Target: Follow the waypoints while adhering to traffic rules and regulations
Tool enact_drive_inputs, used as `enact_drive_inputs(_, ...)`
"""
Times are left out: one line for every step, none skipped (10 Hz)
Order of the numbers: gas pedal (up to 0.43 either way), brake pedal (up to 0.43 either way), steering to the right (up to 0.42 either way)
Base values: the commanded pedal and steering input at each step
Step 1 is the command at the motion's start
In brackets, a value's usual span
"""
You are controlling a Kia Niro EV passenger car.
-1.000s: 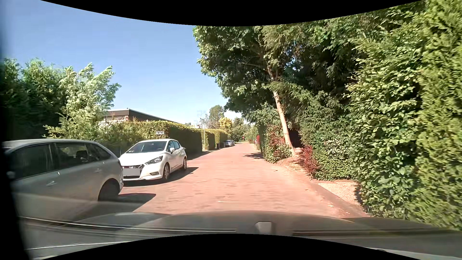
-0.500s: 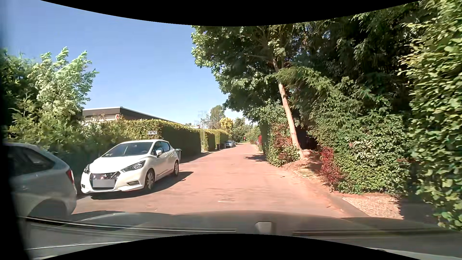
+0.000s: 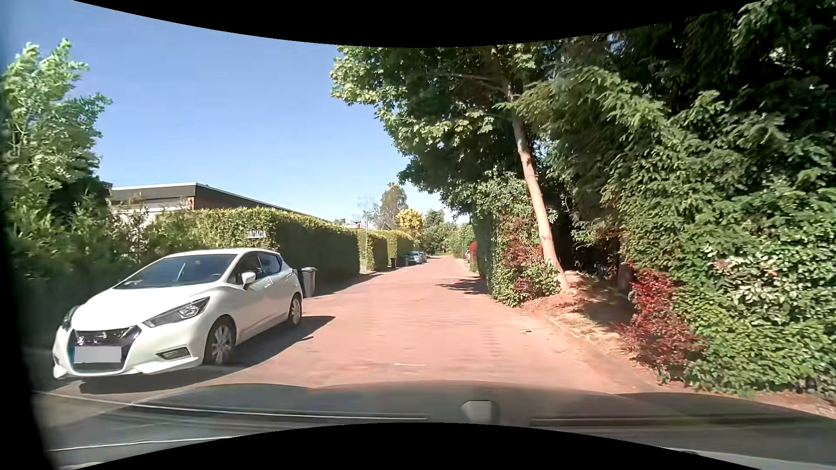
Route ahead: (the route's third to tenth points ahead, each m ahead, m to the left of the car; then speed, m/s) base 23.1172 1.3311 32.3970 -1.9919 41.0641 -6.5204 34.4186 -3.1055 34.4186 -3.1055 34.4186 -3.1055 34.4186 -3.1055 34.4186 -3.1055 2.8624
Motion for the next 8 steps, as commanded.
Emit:
enact_drive_inputs(0.028,0.006,-0.006)
enact_drive_inputs(0.0,0.006,-0.007)
enact_drive_inputs(0.0,0.006,-0.006)
enact_drive_inputs(0.0,0.006,-0.006)
enact_drive_inputs(0.0,0.006,-0.006)
enact_drive_inputs(0.0,0.006,-0.006)
enact_drive_inputs(0.028,0.006,-0.006)
enact_drive_inputs(0.047,0.006,-0.006)
